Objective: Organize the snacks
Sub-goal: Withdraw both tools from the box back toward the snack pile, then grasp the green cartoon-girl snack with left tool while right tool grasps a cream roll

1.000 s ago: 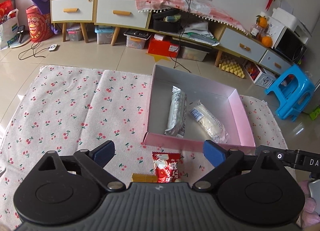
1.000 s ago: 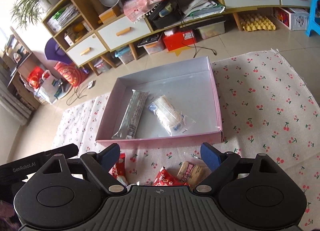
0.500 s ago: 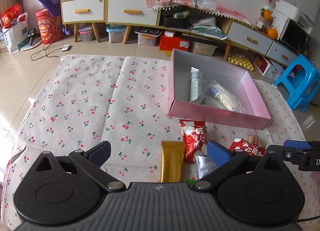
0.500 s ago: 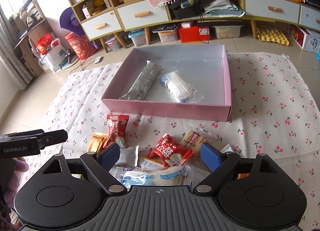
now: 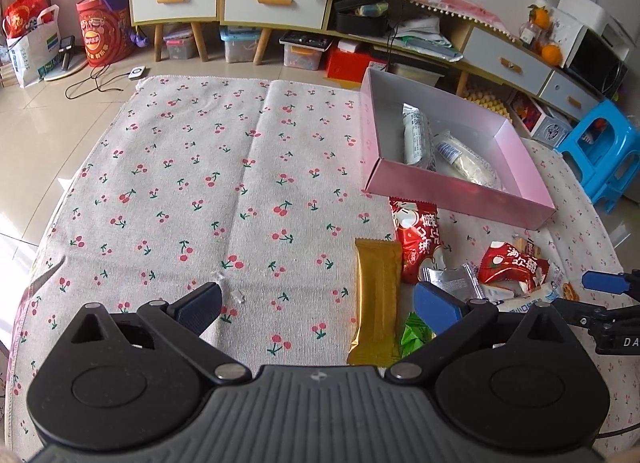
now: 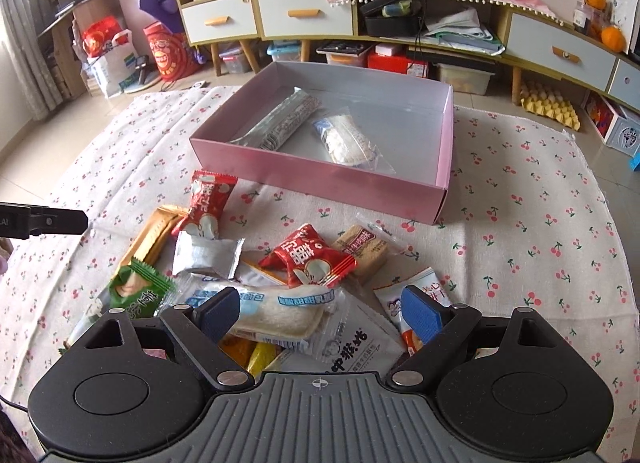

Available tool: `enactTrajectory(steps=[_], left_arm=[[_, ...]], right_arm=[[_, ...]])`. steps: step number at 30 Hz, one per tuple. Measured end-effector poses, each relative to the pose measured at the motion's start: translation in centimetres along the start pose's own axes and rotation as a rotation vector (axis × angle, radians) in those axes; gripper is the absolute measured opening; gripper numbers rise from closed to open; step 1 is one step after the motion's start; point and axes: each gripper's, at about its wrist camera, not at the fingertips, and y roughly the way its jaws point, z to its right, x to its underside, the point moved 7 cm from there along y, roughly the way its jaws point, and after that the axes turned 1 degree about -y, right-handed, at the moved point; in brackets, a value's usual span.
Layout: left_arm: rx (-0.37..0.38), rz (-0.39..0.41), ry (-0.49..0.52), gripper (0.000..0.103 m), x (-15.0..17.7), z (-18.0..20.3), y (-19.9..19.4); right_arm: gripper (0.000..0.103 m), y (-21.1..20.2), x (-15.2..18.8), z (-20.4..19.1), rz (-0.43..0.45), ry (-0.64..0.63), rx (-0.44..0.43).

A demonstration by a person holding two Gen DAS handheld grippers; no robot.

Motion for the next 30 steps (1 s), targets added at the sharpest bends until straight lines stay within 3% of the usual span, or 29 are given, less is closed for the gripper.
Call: enactTrajectory(steps=[8,12,17,22,27,30], left_arm=[[0.118,-0.130,0.007,0.097,2.0,1.7,0.9],[0.169,-0.180,0.039,0.093,2.9,3.3,0.8],[0.209,-0.254,0.104,0.085,4.7,5.5,1.2],[0.189,-0.312,0.168,0.073,6.4,6.4,1.7],[0.192,-0.316,0.166,0.073,6.6,6.3,1.5],[0.189,-0.318,0.159,0.062,6.6,6.1,1.4]], right_arm=[[0.090,0.4,0.9,-1.6,-0.019,-0.145,-0.025],[0.090,0.5,1.4,-3.4,-0.024,-0.287,-0.054],[0.090,1.5,1.4,-4.8,-0.008,-0.442,-0.025],[0.088,2.3,1.5,-5.3,0.004,-0.514,0.015],[0.086,2.7,1.6,-5.3,0.002,-0.516,0.020],[0.086,2.8,1.6,-5.3,0.008,-0.519,0.027]])
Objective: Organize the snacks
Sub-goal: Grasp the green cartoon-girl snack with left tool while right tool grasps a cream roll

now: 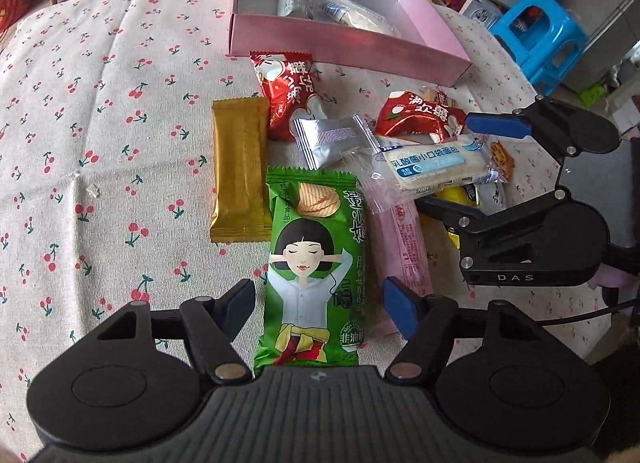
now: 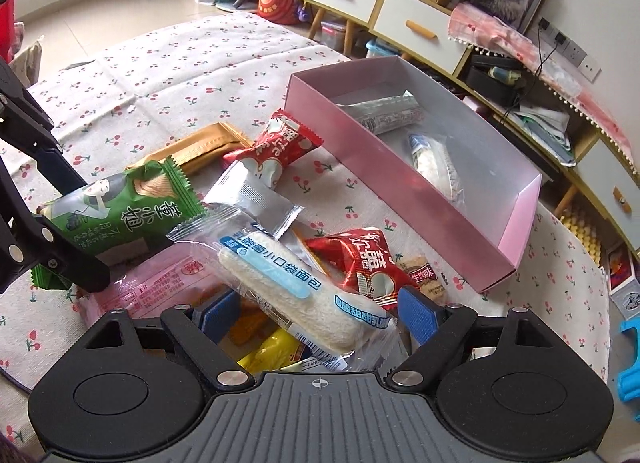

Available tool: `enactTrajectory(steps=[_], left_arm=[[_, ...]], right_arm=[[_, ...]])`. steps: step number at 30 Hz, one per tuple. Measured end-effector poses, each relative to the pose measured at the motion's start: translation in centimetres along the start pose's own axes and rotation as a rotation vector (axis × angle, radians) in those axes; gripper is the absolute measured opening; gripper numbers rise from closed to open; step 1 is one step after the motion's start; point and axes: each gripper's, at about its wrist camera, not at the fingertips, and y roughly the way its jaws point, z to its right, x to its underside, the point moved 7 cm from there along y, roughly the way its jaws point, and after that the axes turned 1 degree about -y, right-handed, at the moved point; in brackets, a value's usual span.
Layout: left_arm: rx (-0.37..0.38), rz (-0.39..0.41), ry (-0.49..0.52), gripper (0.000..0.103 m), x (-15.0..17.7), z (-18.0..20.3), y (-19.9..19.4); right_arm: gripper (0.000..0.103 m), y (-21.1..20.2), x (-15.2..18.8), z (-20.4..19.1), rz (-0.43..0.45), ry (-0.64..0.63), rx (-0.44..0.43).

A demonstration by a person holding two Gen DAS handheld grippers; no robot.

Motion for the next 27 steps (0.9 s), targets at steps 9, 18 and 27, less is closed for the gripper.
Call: enactTrajectory(steps=[9,18,27], left_arm=[[-0.018,0.026,-0.026,0.045,-0.4,-0.6,-0.4],[-0.012,0.071,-0.067,0.044,-1.1,-1.2,-1.4],[-0.009,0.081,-0.093,0.044,-1.4,-1.8,-1.6]], right_arm=[[0.066,0.1,-0.5,-0.1,-0.007,0.023,0.011],[0.030,-0.6,-1.2,0.4,0.007,0.100,-0.021],[0.020,-1.1,-1.5,1.0,-0.021,0.230,-0.084]])
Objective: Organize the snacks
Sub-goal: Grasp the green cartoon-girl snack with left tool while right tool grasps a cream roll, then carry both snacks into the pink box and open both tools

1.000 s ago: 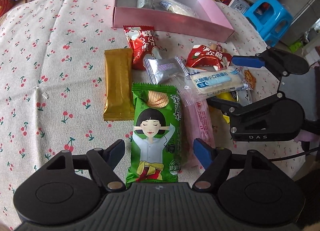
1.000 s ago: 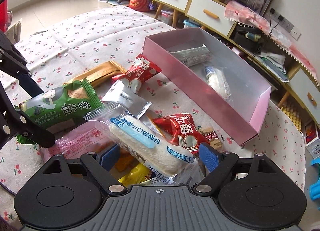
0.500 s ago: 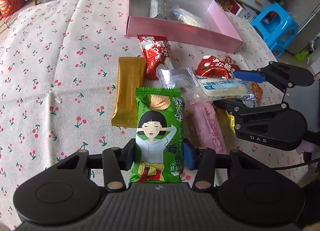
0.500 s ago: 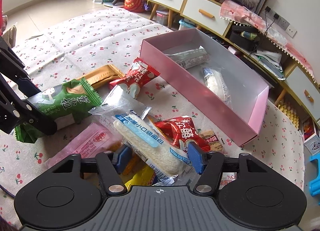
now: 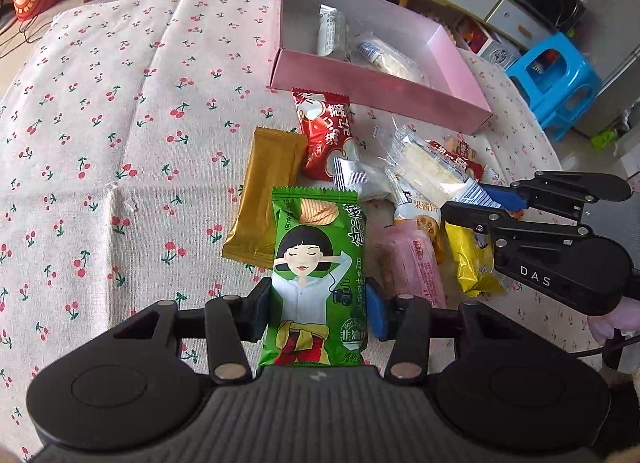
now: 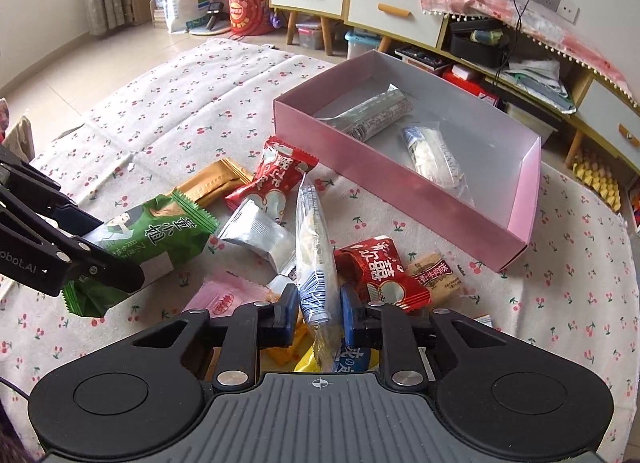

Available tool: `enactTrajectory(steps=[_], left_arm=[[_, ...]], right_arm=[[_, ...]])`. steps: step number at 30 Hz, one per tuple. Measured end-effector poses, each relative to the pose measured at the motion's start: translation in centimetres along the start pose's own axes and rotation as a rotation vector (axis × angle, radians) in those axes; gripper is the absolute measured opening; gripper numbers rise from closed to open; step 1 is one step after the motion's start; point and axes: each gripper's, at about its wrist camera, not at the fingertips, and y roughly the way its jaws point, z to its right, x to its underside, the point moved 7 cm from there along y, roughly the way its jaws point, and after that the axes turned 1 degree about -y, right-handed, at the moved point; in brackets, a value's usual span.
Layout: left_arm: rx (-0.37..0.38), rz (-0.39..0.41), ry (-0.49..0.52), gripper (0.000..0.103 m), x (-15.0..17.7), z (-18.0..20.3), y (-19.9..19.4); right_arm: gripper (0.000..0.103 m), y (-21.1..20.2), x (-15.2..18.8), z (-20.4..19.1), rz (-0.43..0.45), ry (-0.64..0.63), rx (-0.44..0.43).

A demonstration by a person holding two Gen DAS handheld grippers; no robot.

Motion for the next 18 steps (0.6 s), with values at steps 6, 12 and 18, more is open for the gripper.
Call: enactTrajectory(steps=[6,12,18], left_arm=[[0.003,0.013,-0.017,0.044,-0.3,-0.2,-0.4],[0.007,0.022,-0.033,0.044,-0.7,-0.4,-0.6],[0.011,0.040,-0.047,0.044,-1.3,-0.6,-1.0]], right_arm=[[0.019,-0.3,-0.1,0.7,-0.024,0.124,-0.051],[0.019,-0.6,-0.1,1.7,-0.050,0.264,-0.119],[0.019,-1.1,-0.2,2.2,-0.056,0.372,-0.195]])
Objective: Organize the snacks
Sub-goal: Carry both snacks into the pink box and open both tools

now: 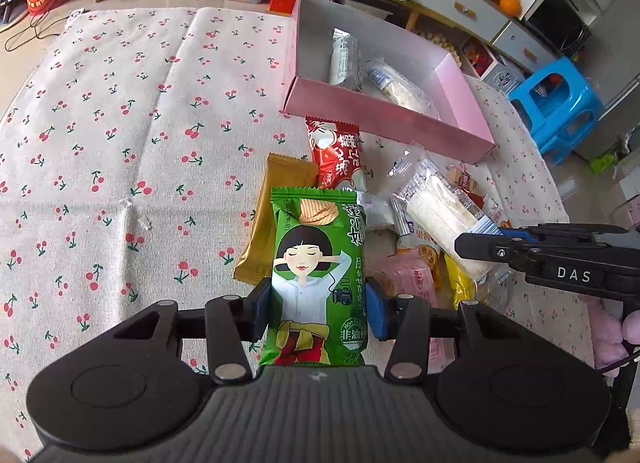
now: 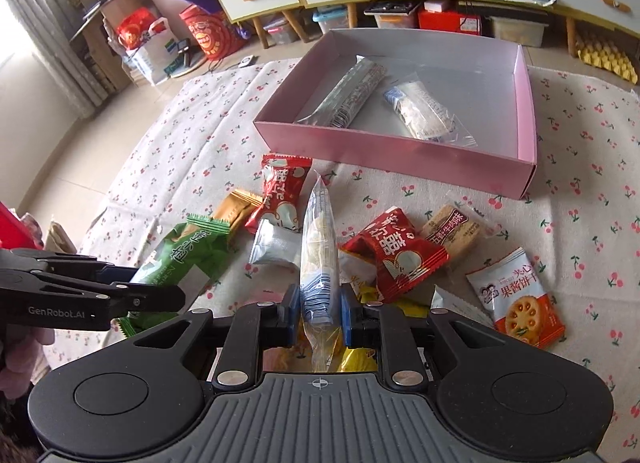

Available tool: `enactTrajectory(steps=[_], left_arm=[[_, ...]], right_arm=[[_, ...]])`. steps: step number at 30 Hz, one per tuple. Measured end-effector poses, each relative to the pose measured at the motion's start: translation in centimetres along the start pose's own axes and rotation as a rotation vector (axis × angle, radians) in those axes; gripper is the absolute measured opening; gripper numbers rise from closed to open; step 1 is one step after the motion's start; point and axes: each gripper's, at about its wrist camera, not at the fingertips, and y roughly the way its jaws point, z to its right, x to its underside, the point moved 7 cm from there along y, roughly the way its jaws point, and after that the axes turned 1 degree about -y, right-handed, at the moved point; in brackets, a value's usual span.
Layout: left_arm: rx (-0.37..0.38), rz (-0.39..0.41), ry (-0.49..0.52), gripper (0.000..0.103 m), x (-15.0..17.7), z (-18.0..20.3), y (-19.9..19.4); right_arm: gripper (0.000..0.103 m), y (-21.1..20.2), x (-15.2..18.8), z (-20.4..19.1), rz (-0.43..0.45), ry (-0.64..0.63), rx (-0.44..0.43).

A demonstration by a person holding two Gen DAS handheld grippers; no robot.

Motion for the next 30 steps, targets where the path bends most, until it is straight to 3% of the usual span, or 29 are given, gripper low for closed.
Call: enactTrajectory(steps=[13,23,30], left_arm=[[-0.005,0.041,-0.043,0.044,-1.9,-0.8,-0.6],[0.008,0.089,-0.098,0.044,-4.6,-0.9,-0.6],[0.033,0.140,-0.094,0.044,-6.6,0.7,-0.2]], right_arm=[[0.018,-1.3,-1.7,0.5,0.030,0.153,-0.093],[0.018,-2.1,-4.5,1.5,0.092,0.241,-0.112],[0.018,-1.8,-6.4,4.3,0.135,0.360,-0.103]])
